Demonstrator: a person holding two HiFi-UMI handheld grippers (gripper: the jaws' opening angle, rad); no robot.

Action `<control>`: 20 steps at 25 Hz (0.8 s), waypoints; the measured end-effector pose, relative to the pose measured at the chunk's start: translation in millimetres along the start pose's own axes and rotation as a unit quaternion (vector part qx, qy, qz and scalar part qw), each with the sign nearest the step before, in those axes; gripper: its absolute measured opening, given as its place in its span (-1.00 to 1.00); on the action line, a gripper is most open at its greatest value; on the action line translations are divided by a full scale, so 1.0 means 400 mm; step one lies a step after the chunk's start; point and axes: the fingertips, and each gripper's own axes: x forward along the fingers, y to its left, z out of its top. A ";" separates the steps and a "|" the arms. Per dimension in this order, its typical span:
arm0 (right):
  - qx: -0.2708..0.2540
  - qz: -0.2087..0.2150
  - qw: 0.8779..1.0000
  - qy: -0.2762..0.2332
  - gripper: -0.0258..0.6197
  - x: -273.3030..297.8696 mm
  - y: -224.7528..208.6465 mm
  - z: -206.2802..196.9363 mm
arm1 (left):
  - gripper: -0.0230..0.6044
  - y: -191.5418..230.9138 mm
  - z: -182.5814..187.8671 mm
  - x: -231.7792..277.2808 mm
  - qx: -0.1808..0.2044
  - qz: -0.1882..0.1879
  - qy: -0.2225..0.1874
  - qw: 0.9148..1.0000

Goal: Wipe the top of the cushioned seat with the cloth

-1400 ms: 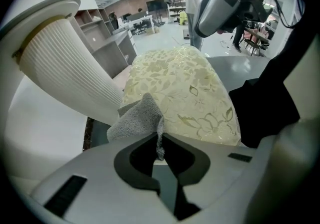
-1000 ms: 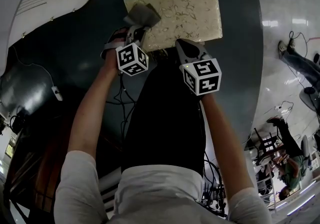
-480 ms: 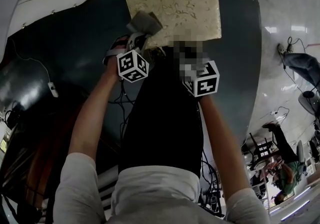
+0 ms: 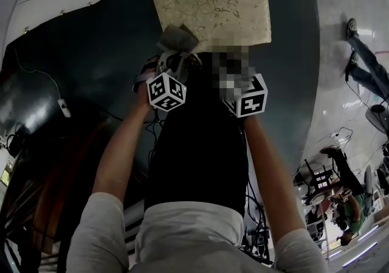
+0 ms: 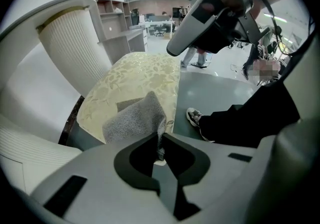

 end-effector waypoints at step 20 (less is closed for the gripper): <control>0.039 -0.017 0.999 -0.014 -0.89 -0.057 -0.112 -0.021 | -0.81 -0.063 0.119 0.049 0.015 -0.012 -0.005 1.000</control>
